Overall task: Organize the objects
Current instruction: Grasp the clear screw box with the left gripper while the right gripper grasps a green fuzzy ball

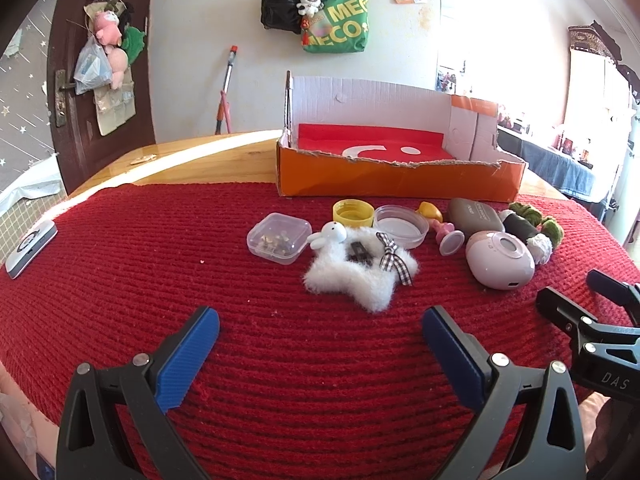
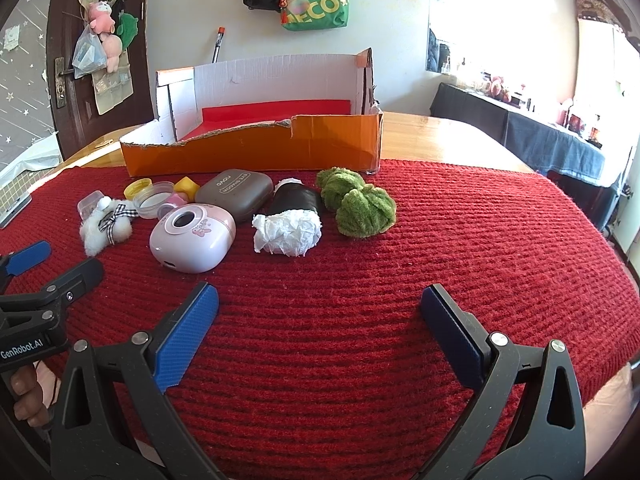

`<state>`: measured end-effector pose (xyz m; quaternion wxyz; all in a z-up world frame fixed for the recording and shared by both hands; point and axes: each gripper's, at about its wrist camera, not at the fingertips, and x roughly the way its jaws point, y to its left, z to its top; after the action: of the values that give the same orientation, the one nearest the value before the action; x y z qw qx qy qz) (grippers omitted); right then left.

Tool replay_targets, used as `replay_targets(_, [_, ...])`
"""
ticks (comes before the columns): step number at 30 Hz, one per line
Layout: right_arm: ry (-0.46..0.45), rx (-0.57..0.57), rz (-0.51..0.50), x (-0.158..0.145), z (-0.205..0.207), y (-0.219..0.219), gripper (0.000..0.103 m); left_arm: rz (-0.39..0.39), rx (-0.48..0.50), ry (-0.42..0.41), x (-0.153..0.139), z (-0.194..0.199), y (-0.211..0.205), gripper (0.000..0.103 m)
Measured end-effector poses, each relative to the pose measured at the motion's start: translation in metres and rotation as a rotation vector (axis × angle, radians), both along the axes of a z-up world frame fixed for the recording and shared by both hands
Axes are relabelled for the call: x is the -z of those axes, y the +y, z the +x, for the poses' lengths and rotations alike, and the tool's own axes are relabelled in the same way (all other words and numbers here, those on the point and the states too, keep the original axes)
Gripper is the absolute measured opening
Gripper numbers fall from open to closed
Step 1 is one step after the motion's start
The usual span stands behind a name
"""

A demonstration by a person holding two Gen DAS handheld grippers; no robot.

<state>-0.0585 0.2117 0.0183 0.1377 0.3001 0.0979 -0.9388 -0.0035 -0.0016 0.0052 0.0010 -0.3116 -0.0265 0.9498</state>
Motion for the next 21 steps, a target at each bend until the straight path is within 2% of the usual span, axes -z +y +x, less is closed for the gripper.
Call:
replay_targets(3, [-0.011, -0.021, -0.033, -0.009, -0.004, 0.001, 0.103, 0.024, 0.012, -0.008, -0.009, -0.004, -0.007, 0.103])
replay_targets(8, [0.006, -0.021, -0.060, -0.029, -0.006, 0.009, 0.103, 0.017, 0.014, 0.006, -0.025, -0.009, -0.013, 0.103])
replay_targets(9, [0.008, -0.021, -0.062, -0.035, -0.010, 0.009, 0.103, 0.043, -0.130, 0.011, -0.029, -0.012, -0.015, 0.103])
replay_targets(13, [0.017, -0.002, -0.061, -0.049, -0.023, 0.012, 0.103, 0.051, -0.153, -0.006, -0.039, -0.022, -0.030, 0.103])
replay_targets(15, [0.015, 0.011, -0.056, -0.055, -0.035, 0.015, 0.103, 0.054, -0.165, -0.026, -0.041, -0.028, -0.040, 0.103])
replay_targets(18, [-0.007, 0.024, -0.042, -0.058, -0.050, 0.018, 0.103, 0.054, -0.132, -0.067, -0.042, -0.037, -0.053, 0.103])
replay_targets(21, [-0.073, 0.039, -0.022, -0.055, -0.073, 0.019, 0.103, 0.034, -0.115, -0.130, -0.037, -0.045, -0.063, 0.103])
